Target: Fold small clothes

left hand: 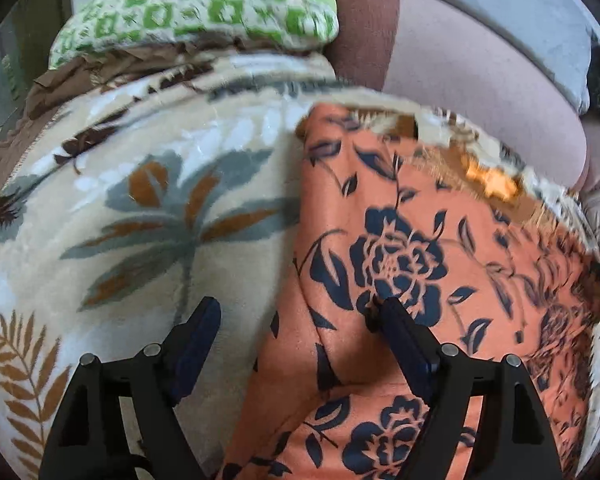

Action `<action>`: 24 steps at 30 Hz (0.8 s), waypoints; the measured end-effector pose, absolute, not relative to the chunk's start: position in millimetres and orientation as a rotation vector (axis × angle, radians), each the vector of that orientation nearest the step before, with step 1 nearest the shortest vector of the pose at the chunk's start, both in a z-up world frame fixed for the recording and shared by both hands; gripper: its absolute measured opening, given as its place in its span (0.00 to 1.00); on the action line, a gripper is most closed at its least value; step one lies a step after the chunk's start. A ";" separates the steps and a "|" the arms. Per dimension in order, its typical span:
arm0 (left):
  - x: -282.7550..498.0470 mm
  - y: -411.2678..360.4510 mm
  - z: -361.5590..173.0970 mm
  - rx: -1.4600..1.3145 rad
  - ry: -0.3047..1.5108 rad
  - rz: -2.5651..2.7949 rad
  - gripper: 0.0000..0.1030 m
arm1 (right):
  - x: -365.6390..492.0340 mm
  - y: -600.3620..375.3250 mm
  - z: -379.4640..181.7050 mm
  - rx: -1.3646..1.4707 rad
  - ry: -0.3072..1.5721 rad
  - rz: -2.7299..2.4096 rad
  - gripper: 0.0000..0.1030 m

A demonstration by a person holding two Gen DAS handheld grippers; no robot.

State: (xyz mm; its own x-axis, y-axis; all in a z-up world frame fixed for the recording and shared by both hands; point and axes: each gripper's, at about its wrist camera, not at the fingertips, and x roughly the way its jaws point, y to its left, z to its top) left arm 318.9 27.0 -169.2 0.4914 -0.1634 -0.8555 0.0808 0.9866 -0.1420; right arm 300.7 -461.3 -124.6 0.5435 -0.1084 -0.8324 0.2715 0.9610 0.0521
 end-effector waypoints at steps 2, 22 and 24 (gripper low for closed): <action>313.1 28.2 -151.8 -0.159 0.990 -0.170 0.80 | 302.6 -476.2 -145.8 0.179 1.010 -0.317 0.16; 371.0 -1.2 -158.1 -0.034 1.038 -0.224 0.79 | 285.1 -472.1 -138.3 0.636 0.925 0.147 0.77; 390.3 8.0 -180.6 -0.011 1.109 -0.076 0.81 | 291.7 -470.8 -138.5 0.617 0.921 0.189 0.77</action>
State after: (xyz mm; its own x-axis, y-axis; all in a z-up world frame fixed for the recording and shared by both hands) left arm 390.3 8.0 -180.6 0.4431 -0.0664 -0.8940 0.0558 0.9974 -0.0464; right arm 291.7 -470.8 -138.5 0.6027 0.4070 -0.6864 0.1042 0.8127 0.5733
